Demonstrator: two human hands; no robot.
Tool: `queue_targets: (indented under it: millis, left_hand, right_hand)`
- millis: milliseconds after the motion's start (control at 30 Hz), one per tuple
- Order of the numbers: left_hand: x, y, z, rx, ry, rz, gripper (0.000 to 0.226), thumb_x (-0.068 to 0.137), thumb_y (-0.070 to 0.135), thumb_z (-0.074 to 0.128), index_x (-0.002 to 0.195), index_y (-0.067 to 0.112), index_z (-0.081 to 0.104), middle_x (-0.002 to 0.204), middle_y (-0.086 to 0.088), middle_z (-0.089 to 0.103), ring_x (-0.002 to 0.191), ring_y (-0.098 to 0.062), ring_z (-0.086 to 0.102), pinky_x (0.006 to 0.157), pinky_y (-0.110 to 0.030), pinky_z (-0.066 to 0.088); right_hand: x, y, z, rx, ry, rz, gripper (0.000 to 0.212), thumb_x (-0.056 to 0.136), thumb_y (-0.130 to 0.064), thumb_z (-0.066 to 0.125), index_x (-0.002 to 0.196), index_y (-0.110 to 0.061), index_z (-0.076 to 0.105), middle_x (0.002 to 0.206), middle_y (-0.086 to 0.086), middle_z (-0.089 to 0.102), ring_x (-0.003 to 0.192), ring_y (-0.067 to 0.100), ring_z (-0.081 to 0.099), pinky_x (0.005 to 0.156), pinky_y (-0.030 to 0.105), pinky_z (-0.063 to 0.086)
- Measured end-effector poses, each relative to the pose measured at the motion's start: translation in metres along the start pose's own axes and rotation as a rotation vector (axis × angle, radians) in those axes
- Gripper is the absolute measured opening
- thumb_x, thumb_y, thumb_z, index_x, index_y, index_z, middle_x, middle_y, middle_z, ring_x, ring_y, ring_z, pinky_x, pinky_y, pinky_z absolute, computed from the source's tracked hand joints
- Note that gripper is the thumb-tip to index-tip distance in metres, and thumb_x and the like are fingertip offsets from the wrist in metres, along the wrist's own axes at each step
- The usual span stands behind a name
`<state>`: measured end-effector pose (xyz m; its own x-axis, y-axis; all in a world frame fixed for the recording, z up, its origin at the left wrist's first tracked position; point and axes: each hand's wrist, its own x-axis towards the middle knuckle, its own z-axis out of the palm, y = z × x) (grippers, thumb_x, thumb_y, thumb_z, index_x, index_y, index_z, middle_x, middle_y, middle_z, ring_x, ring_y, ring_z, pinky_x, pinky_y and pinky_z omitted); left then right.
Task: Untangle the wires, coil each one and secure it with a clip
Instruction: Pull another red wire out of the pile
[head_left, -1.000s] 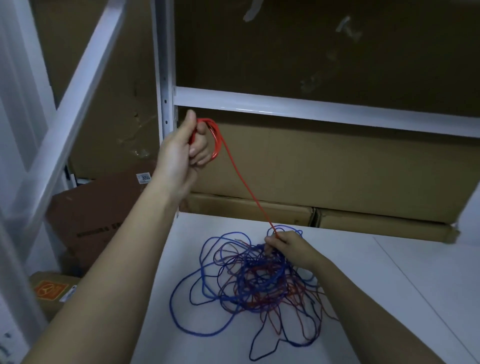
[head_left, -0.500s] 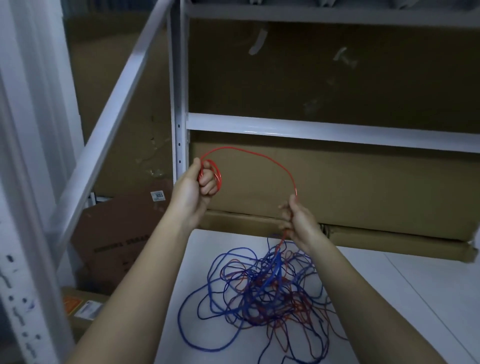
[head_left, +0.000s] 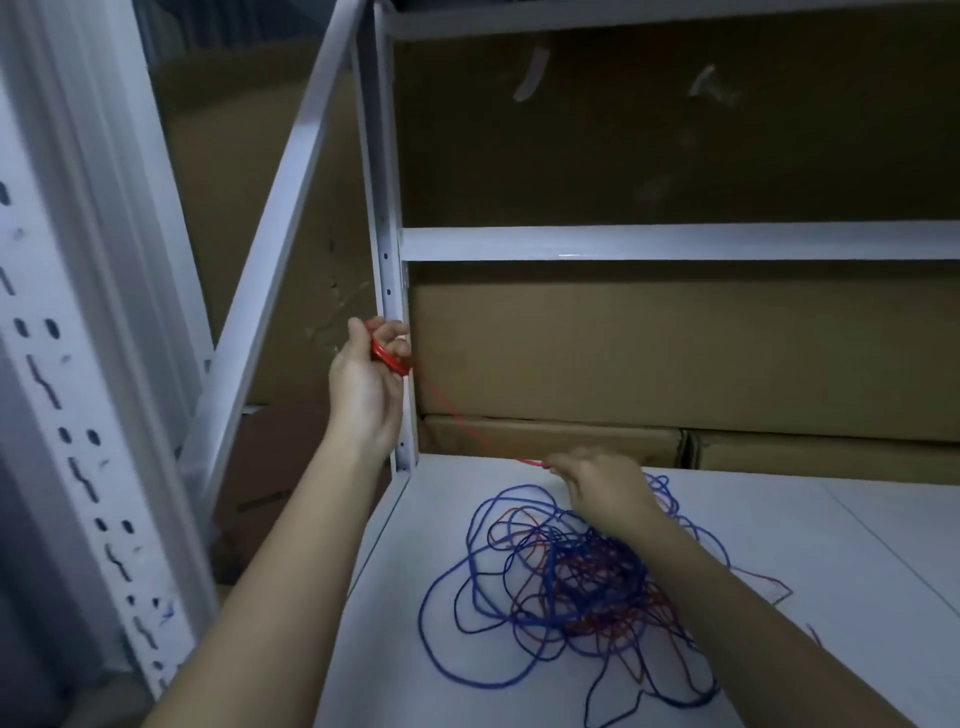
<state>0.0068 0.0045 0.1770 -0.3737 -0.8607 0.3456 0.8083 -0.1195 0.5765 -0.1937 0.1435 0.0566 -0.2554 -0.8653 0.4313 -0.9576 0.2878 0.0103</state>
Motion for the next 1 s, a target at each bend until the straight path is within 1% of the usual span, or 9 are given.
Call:
queue_targets:
  millis: [167,300,400,467,600,733,833,900,1000]
  left_hand:
    - [0.009,-0.031,-0.017,0.762,0.011,0.181,0.020,0.106,0.024,0.022,0.097,0.018,0.038,0.093,0.002,0.066,0.071,-0.005,0.059,0.072,-0.018,0.045]
    - [0.008,-0.056,-0.038,1.133,-0.126,0.172,0.017,0.105,0.029,0.026,0.104,0.014,0.035,0.099,0.003,0.063,0.089,-0.016,0.062,0.087,-0.038,0.048]
    - [0.000,-0.076,-0.047,1.457,-0.226,0.103,0.023,0.103,0.036,0.030,0.106,0.014,0.036,0.098,-0.003,0.062,0.089,-0.032,0.062,0.084,-0.047,0.050]
    - [-0.008,-0.090,-0.056,1.629,-0.310,0.034,0.028,0.102,0.040,0.030,0.108,0.013,0.036,0.101,-0.010,0.063,0.089,-0.034,0.061,0.082,-0.046,0.049]
    - [-0.030,-0.109,-0.069,1.523,-0.539,-0.154,0.031,0.103,0.037,0.031,0.106,0.009,0.045,0.094,-0.005,0.070,0.078,-0.018,0.065,0.081,-0.041,0.051]
    - [-0.061,-0.108,-0.064,1.231,-0.608,-0.331,0.037,0.106,0.022,0.029,0.104,-0.004,0.054,0.067,-0.004,0.067,0.054,-0.011,0.054,0.062,-0.022,0.044]
    - [-0.074,-0.098,-0.057,1.071,-0.645,-0.405,0.043,0.106,0.021,0.023,0.091,0.000,0.058,0.053,0.000,0.054,0.047,-0.010,0.044,0.055,-0.019,0.038]
    - [-0.077,-0.091,-0.052,0.938,-0.632,-0.435,0.047,0.106,0.023,0.022,0.083,0.002,0.057,0.049,-0.001,0.047,0.044,-0.012,0.037,0.053,-0.020,0.034]
    - [-0.076,-0.082,-0.051,0.751,-0.597,-0.463,0.049,0.105,0.029,0.021,0.077,0.002,0.051,0.043,0.000,0.040,0.043,-0.014,0.028,0.056,-0.027,0.026]
  right_hand:
    - [-0.026,-0.008,0.009,0.100,0.242,-0.314,0.034,0.086,-0.014,0.038,0.096,-0.015,0.070,0.071,0.002,0.060,0.063,0.025,0.058,0.044,0.027,0.042]
    - [-0.043,-0.004,-0.002,0.141,0.335,-0.361,0.022,0.079,-0.002,0.051,0.094,-0.010,0.064,0.071,0.005,0.051,0.061,0.025,0.051,0.040,0.031,0.042]
    - [-0.051,0.000,-0.008,0.163,0.369,-0.396,0.030,0.074,0.003,0.059,0.099,-0.014,0.056,0.072,0.005,0.049,0.062,0.022,0.046,0.039,0.027,0.036]
    - [-0.054,0.002,-0.010,0.200,0.386,-0.388,0.026,0.079,0.001,0.055,0.100,-0.015,0.053,0.073,0.005,0.049,0.064,0.019,0.043,0.040,0.028,0.035]
    - [-0.048,0.011,-0.018,0.412,0.499,-0.234,0.019,0.096,-0.016,0.039,0.100,-0.013,0.057,0.079,0.002,0.050,0.062,0.018,0.043,0.050,0.036,0.039]
    - [-0.030,0.019,-0.024,0.653,0.503,-0.013,0.030,0.100,-0.024,0.038,0.100,-0.009,0.064,0.086,0.000,0.055,0.074,0.017,0.051,0.065,0.034,0.041]
    - [-0.016,0.012,-0.025,0.786,0.457,0.116,0.025,0.102,-0.023,0.041,0.103,-0.013,0.065,0.093,-0.004,0.062,0.086,0.008,0.056,0.074,0.025,0.042]
    - [-0.006,0.005,-0.025,0.864,0.396,0.205,0.022,0.101,-0.027,0.044,0.099,-0.020,0.065,0.089,-0.007,0.065,0.082,0.005,0.057,0.071,0.023,0.040]
    - [0.008,0.001,-0.022,0.850,0.319,0.336,0.017,0.097,-0.033,0.052,0.089,-0.027,0.066,0.083,0.009,0.067,0.069,0.023,0.054,0.060,0.029,0.035]
